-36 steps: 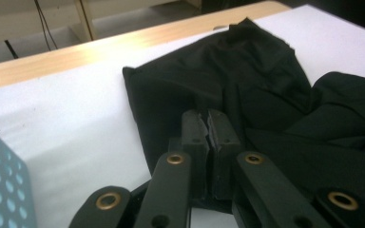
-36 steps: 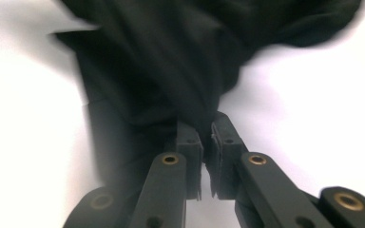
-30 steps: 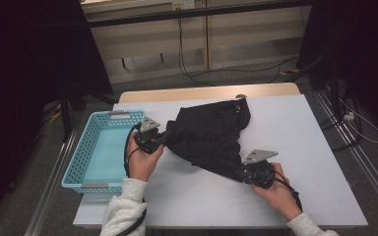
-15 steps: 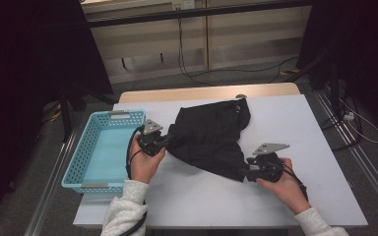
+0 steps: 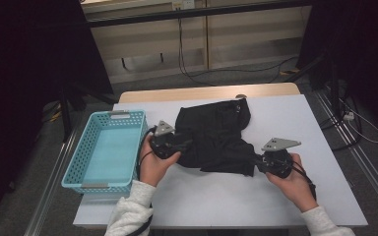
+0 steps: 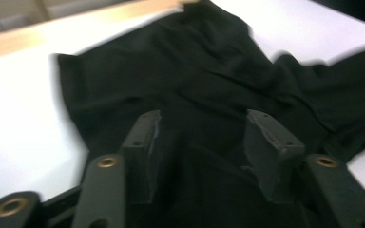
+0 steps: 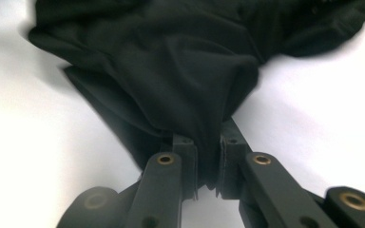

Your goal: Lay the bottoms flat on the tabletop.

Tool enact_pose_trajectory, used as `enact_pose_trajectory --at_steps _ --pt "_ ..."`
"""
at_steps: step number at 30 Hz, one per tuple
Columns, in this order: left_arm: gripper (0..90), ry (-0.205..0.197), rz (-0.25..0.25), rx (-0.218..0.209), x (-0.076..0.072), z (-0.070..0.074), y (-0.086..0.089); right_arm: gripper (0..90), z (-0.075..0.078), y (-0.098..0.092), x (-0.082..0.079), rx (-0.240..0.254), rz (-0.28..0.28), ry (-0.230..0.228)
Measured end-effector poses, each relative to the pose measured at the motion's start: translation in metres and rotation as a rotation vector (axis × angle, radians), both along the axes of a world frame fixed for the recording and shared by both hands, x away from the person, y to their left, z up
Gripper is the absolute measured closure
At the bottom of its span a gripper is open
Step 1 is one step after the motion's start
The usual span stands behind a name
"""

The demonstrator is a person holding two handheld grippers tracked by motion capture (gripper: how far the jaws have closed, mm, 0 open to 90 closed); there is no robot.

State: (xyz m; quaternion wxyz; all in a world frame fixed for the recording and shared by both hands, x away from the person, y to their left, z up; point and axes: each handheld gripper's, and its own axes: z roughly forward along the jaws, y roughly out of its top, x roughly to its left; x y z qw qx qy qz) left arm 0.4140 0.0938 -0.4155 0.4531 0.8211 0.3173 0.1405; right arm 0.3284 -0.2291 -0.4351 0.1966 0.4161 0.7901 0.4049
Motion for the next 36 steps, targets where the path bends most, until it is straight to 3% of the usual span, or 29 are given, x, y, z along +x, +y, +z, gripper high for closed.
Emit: enact_pose_trajectory --at_steps 4,9,11,15,17,20,25,27,30,36 --pt "49.7 0.045 -0.063 0.043 -0.001 -0.018 -0.019 81.2 -0.006 0.015 -0.004 -0.028 0.055 0.013" --pt "59.7 0.14 -0.075 0.072 0.001 -0.037 -0.022 78.6 -0.015 0.036 -0.009 -0.059 0.119 0.032" --pt "61.8 0.14 -0.08 0.113 0.001 -0.042 -0.025 75.7 -0.018 0.043 -0.009 -0.067 0.145 0.052" --pt "81.4 0.137 -0.088 0.151 0.0 -0.043 -0.025 63.4 -0.019 0.046 -0.009 -0.068 0.154 0.06" --pt "88.9 0.151 -0.08 0.156 -0.001 -0.042 -0.025 54.9 -0.015 0.043 -0.009 -0.057 0.137 0.056" --pt "90.0 0.167 -0.07 0.161 0.001 -0.038 -0.022 46.3 -0.007 0.034 -0.007 -0.036 0.114 0.049" --pt "90.0 0.164 0.004 0.097 0.007 -0.025 0.001 40.3 0.007 0.008 -0.004 0.019 0.045 0.02" --pt "90.0 0.159 0.031 0.089 0.009 -0.022 0.01 38.5 0.009 -0.003 -0.001 0.04 0.008 0.011" --pt "90.0 0.151 0.068 0.071 0.013 -0.018 0.019 35.5 0.004 -0.013 0.003 0.048 -0.049 0.017" --pt "90.0 0.142 0.116 0.037 0.015 -0.014 0.03 39.8 -0.014 -0.019 0.015 0.033 -0.156 0.049"
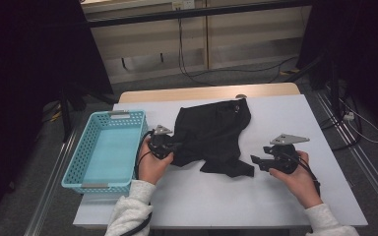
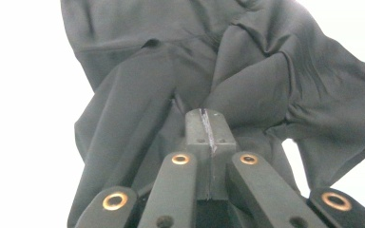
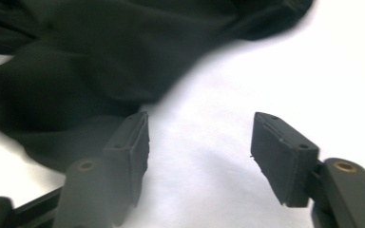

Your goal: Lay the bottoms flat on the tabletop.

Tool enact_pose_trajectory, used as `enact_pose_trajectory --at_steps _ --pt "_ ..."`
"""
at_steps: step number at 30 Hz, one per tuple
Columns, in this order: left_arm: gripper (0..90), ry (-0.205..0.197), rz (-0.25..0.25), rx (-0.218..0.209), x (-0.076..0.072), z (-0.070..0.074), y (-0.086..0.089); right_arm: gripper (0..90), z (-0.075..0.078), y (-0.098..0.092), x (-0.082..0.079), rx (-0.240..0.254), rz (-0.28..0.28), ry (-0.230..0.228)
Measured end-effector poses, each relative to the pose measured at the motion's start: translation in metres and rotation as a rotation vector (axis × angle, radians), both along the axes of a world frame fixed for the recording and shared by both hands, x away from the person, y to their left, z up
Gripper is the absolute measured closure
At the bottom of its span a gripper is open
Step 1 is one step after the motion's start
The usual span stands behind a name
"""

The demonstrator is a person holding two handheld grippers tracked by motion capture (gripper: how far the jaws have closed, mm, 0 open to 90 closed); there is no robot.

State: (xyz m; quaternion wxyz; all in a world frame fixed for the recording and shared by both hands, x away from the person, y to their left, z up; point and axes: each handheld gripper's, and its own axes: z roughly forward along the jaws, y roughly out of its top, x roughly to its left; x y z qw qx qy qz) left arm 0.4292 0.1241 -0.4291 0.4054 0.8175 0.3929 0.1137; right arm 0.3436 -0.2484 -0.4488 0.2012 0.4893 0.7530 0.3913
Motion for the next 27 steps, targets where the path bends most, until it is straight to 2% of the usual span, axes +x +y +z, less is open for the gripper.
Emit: enact_pose_trajectory --at_steps 3,6,9,10,11,12,13,14,17,21,23,25,26,27 --pt "90.0 0.005 0.004 -0.007 0.0 0.001 0.001 40.8 -0.006 0.015 0.005 -0.014 0.019 0.017" --pt "90.0 0.008 -0.008 -0.005 -0.001 0.002 0.0 39.6 -0.011 0.037 0.007 -0.019 0.089 0.033" --pt "90.0 0.008 -0.014 0.001 -0.002 0.001 -0.001 39.6 -0.018 0.061 0.005 -0.07 0.159 0.063" --pt "90.0 0.009 -0.016 0.001 -0.001 0.001 -0.002 48.1 -0.019 0.065 0.003 -0.074 0.161 0.038" --pt "90.0 0.011 -0.017 0.001 -0.002 0.001 -0.002 63.2 -0.019 0.067 0.002 -0.063 0.173 0.032" --pt "90.0 0.011 -0.02 0.003 -0.002 0.001 -0.002 73.9 -0.017 0.068 0.002 -0.06 0.193 0.033" --pt "90.0 0.014 -0.022 0.001 -0.002 0.001 -0.002 80.7 -0.015 0.068 0.001 -0.072 0.193 0.037" --pt "90.0 0.011 -0.021 0.002 -0.003 0.001 -0.003 82.3 -0.014 0.067 0.0 -0.073 0.194 0.046" --pt "90.0 0.01 -0.022 0.01 -0.004 0.003 -0.003 84.3 -0.009 0.051 -0.002 -0.062 0.171 0.066" --pt "90.0 0.016 -0.018 0.013 -0.003 0.002 -0.003 85.0 -0.002 0.021 -0.01 -0.068 0.096 0.076" --pt "90.0 0.026 -0.027 0.014 -0.003 0.001 -0.003 85.4 0.002 0.011 -0.016 -0.107 0.069 0.092" --pt "90.0 0.026 -0.023 0.016 -0.004 0.001 -0.005 84.4 0.006 0.006 -0.023 -0.136 0.074 0.119" --pt "90.0 0.029 -0.022 0.018 -0.004 0.0 -0.005 81.7 0.008 0.005 -0.026 -0.161 0.078 0.116" --pt "90.0 0.029 -0.021 0.02 -0.004 0.0 -0.006 74.2 0.011 0.005 -0.028 -0.178 0.064 0.097"
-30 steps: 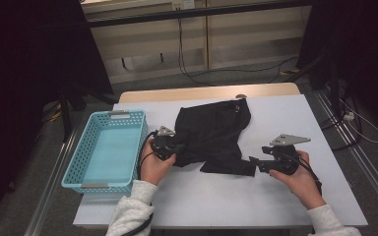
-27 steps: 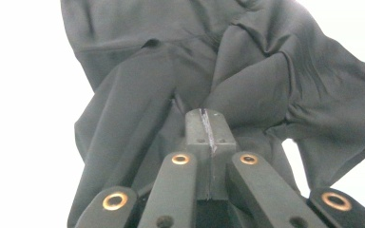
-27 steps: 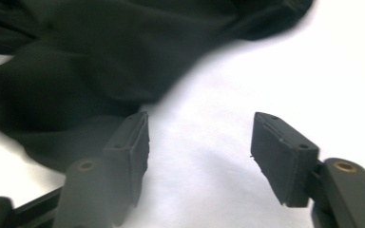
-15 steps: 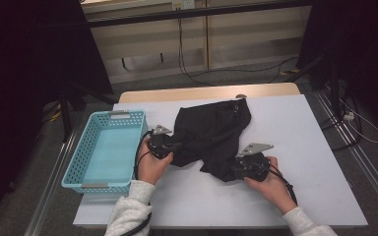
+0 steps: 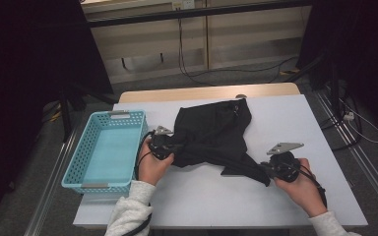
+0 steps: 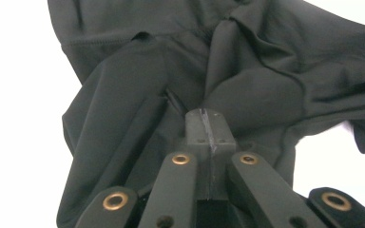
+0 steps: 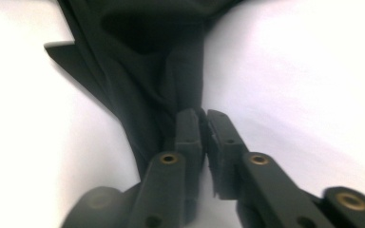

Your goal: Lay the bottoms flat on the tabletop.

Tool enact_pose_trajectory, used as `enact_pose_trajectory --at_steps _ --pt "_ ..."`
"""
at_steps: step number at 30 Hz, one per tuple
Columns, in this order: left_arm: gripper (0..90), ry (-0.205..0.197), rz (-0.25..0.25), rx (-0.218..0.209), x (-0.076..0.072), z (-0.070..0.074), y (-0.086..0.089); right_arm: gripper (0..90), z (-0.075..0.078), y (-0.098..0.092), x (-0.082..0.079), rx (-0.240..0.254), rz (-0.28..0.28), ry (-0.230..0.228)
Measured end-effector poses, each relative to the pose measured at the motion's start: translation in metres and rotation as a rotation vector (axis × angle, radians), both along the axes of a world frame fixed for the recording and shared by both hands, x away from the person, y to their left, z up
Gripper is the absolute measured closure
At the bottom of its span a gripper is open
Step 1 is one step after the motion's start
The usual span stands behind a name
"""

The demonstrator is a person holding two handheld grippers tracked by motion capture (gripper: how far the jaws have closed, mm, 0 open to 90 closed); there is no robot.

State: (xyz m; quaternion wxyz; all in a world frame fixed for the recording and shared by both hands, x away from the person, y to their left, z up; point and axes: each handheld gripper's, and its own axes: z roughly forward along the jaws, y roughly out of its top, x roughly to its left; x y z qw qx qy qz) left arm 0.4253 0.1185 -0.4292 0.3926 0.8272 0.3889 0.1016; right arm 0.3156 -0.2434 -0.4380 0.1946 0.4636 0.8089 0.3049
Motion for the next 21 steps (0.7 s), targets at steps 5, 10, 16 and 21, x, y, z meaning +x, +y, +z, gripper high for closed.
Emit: enact_pose_trajectory --at_steps 5,10,16,21 --pt "90.0 0.017 -0.013 0.002 -0.001 -0.001 -0.002 63.0 0.007 0.003 0.004 0.017 -0.025 -0.095" --pt "90.0 0.02 -0.019 0.003 -0.001 -0.003 -0.004 55.7 -0.014 0.008 0.027 0.064 -0.064 -0.065" --pt "90.0 0.03 -0.031 -0.004 -0.001 -0.002 -0.005 66.0 -0.027 0.019 0.032 0.089 -0.012 -0.036" --pt "90.0 0.028 -0.033 -0.01 -0.003 -0.001 -0.005 88.4 -0.024 0.024 0.026 0.099 0.059 -0.012"
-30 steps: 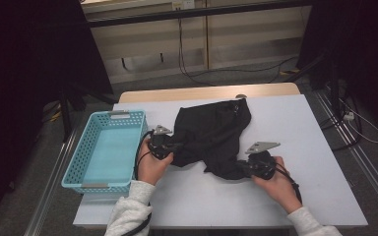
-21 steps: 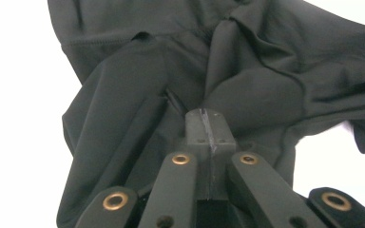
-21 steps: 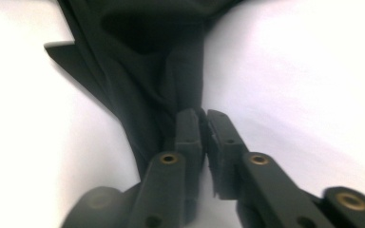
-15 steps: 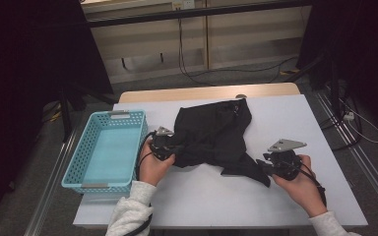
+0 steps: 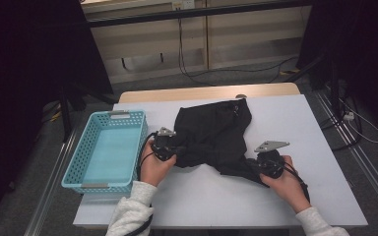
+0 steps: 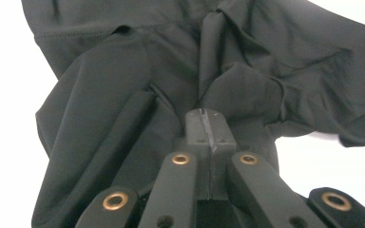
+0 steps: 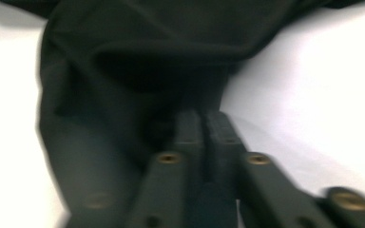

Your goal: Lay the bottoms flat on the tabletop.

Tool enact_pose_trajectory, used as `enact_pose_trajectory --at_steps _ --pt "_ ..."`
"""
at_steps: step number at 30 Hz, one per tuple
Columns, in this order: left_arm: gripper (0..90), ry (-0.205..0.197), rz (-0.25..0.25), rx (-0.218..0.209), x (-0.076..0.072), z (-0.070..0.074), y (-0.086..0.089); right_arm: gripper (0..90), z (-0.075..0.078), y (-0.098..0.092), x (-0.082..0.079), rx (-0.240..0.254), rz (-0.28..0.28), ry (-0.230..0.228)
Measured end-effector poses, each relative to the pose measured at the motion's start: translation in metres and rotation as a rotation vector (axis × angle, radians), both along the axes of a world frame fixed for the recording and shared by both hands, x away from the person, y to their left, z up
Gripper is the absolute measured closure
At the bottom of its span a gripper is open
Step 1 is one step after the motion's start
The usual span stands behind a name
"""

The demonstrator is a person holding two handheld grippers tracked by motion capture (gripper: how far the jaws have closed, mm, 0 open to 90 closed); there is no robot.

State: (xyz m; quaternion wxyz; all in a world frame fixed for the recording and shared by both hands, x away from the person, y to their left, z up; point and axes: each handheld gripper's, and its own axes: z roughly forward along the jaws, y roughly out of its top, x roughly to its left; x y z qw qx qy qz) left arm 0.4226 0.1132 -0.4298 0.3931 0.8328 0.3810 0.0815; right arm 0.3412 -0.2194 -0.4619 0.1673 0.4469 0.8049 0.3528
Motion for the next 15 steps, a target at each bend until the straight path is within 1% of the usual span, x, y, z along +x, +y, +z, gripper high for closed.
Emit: enact_pose_trajectory --at_steps 2,4,7,8,10,11,12,14,15 --pt "90.0 -0.003 -0.001 -0.004 -0.001 0.001 -0.001 89.0 0.003 -0.002 -0.004 -0.023 0.005 -0.002" --pt "90.0 0.002 -0.001 -0.01 -0.001 0.001 -0.002 89.2 0.006 -0.009 -0.008 -0.026 -0.011 0.001" --pt "90.0 0.006 -0.008 0.005 -0.002 -0.001 -0.004 89.1 0.015 -0.024 -0.016 -0.049 -0.048 -0.021" --pt "90.0 0.01 -0.009 -0.001 -0.002 -0.001 -0.005 89.1 0.019 -0.03 -0.018 -0.048 -0.063 -0.029" --pt "90.0 0.016 -0.012 0.0 -0.002 -0.002 -0.005 88.9 0.026 -0.039 -0.021 -0.067 -0.089 -0.053" --pt "90.0 0.019 -0.014 -0.002 -0.002 -0.002 -0.005 88.8 0.029 -0.043 -0.023 -0.066 -0.099 -0.056" --pt "90.0 0.021 -0.015 -0.002 -0.003 -0.002 -0.005 88.7 0.031 -0.046 -0.024 -0.071 -0.105 -0.06" --pt "90.0 0.022 -0.013 0.014 -0.003 -0.002 -0.005 87.6 0.034 -0.048 -0.026 -0.08 -0.103 -0.061" --pt "90.0 0.019 -0.005 0.025 -0.003 -0.002 -0.005 86.1 0.035 -0.047 -0.026 -0.126 -0.104 -0.063"
